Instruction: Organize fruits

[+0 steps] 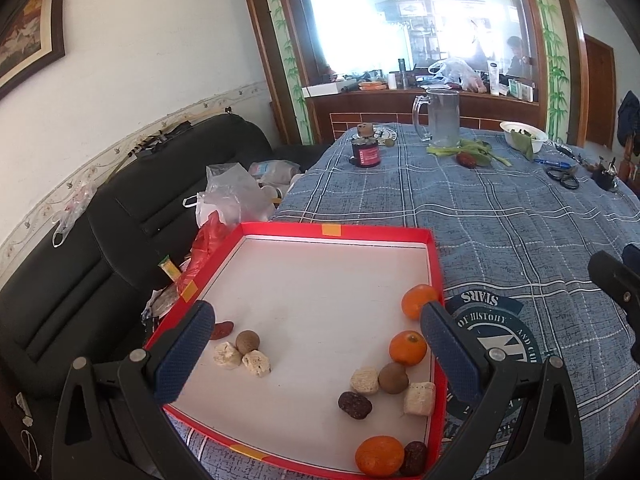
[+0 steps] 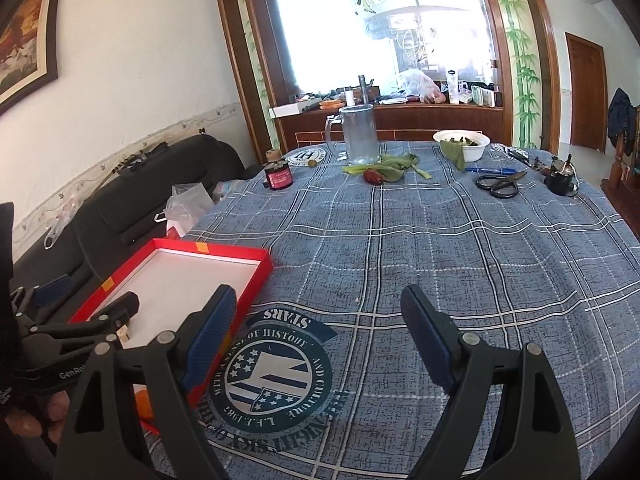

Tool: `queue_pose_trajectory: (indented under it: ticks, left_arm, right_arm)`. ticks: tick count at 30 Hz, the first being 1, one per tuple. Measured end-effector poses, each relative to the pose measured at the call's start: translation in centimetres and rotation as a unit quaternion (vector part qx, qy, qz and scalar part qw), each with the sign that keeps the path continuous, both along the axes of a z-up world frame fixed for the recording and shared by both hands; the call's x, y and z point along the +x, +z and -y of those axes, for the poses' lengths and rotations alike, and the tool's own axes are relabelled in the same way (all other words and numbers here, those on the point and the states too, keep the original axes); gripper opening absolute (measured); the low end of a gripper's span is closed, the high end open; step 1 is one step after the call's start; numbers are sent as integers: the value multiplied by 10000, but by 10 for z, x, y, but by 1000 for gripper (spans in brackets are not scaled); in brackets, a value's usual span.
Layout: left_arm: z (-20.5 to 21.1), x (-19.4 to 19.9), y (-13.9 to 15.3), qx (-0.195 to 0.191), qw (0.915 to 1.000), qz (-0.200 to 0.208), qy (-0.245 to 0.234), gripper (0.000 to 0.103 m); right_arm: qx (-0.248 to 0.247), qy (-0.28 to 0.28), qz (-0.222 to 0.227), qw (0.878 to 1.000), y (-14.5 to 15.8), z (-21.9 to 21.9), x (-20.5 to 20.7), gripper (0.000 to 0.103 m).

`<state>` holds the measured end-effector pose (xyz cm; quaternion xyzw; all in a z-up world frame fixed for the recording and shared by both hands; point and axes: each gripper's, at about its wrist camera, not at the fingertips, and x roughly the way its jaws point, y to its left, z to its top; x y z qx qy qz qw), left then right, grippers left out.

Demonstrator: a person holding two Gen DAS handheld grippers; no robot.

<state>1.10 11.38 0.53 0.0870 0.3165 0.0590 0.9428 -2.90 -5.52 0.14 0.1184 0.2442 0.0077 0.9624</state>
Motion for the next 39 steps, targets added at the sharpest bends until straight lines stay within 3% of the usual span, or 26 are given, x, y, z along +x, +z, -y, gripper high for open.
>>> queue_pose_trajectory:
  ticks: [16, 19, 29, 34, 39]
  left_arm:
    - [-11, -2, -1, -58, 10000, -6, 47, 103]
    - [-30, -6, -5, -54, 10000, -13, 62, 103]
    - [-100, -23, -8, 380, 9954, 126, 865, 103]
    - [-96, -18, -10, 273, 9955, 72, 902, 103]
    - [-88, -22, -5, 440, 9943, 299, 924, 103]
  right_arm:
    - [-83, 94, 9, 9999, 1, -7, -3, 85]
    - [-104, 129, -35, 9999, -2, -12, -1, 85]
    - [-200, 697, -230, 9971, -14, -55, 13, 85]
    - [-517, 1048, -213, 9929, -17, -82, 10, 85]
    - [-559, 1049, -211, 9927, -18, -83, 10, 85]
